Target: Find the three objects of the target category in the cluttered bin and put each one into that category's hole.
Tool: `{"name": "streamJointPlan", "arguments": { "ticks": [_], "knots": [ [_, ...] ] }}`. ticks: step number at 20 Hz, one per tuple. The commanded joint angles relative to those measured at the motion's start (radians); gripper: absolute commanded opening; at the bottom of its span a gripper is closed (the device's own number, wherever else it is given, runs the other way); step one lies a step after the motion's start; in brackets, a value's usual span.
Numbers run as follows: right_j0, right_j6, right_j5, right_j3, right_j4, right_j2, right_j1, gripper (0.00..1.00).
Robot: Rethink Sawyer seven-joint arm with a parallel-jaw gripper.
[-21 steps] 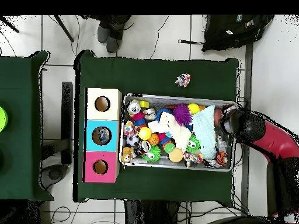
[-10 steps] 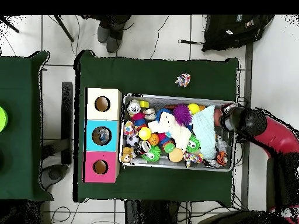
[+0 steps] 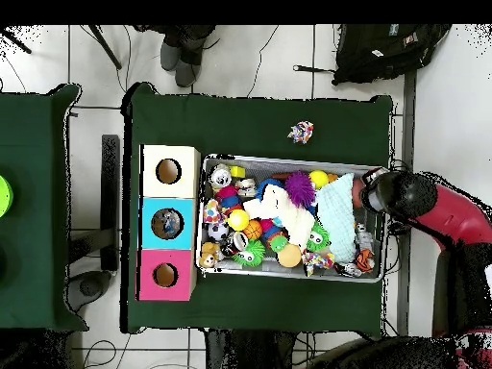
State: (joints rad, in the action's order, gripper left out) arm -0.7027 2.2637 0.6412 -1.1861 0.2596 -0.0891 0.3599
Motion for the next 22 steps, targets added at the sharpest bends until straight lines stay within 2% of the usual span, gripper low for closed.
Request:
{"name": "streamJointPlan", "arguments": {
  "ticks": [1, 8, 11, 12, 22],
  "knots": [
    [0.022, -0.037, 0.094, 0.044, 0.092, 0.083, -0.037, 1.00],
    [0.031, -0.089, 0.187, 0.056, 0.087, 0.103, -0.014, 1.00],
    [0.029, -0.106, 0.186, 0.059, 0.095, 0.103, -0.015, 1.00],
    [0.033, -0.108, 0.195, 0.064, 0.101, 0.109, -0.017, 0.00],
    [0.050, -0.086, 0.266, 0.079, 0.068, 0.129, -0.019, 0.00]
  ]
}}
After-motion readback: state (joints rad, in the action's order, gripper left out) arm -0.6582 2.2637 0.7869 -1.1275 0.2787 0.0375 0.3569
